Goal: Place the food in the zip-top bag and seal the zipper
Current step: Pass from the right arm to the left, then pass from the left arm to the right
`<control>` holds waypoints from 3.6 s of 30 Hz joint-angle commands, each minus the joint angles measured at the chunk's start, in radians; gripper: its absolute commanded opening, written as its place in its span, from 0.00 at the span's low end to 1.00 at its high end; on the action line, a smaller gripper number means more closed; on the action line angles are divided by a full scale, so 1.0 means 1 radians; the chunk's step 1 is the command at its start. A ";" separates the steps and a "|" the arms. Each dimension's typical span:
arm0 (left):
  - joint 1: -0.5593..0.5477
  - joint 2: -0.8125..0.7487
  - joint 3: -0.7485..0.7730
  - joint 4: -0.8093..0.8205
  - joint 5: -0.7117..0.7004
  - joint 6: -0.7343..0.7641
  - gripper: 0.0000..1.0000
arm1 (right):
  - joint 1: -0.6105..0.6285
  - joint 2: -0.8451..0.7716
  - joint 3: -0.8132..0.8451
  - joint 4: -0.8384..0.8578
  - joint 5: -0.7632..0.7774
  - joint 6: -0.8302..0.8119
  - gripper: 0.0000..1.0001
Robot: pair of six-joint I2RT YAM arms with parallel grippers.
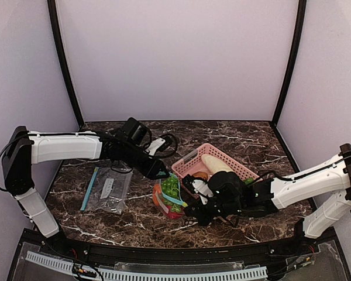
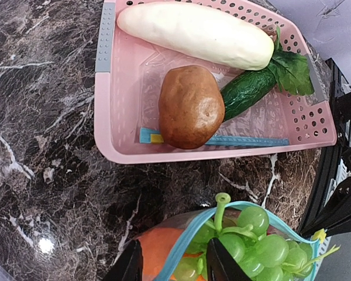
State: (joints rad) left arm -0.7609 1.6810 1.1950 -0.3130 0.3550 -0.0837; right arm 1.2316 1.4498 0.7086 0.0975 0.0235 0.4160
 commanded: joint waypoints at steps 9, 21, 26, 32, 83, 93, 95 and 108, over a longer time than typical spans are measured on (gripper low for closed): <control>0.007 -0.046 -0.005 -0.124 -0.021 0.026 0.04 | 0.008 0.005 0.040 -0.067 0.082 0.012 0.00; -0.002 -0.353 -0.320 -0.010 0.058 -0.109 0.01 | -0.042 0.029 0.130 -0.201 0.190 -0.036 0.00; -0.023 -0.486 -0.447 0.111 0.058 -0.218 0.01 | -0.097 0.059 0.187 -0.240 0.205 -0.087 0.00; -0.086 -0.558 -0.533 0.232 0.018 -0.355 0.01 | -0.156 0.106 0.250 -0.236 0.175 -0.101 0.01; -0.183 -0.720 -0.723 0.327 -0.234 -0.646 0.01 | -0.003 -0.029 0.004 0.035 0.012 1.154 0.44; -0.185 -0.729 -0.730 0.328 -0.215 -0.637 0.01 | 0.036 -0.006 0.016 0.037 0.036 1.254 0.49; -0.185 -0.732 -0.733 0.331 -0.209 -0.634 0.01 | 0.042 0.007 0.019 0.050 0.040 1.267 0.48; -0.186 -0.751 -0.760 0.368 -0.140 -0.608 0.01 | 0.050 0.057 0.061 0.051 0.114 1.282 0.32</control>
State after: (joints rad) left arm -0.9409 0.9463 0.4526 0.0296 0.1722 -0.7143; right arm 1.2720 1.4902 0.7433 0.1345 0.0879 1.6924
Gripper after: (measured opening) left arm 0.009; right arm 0.344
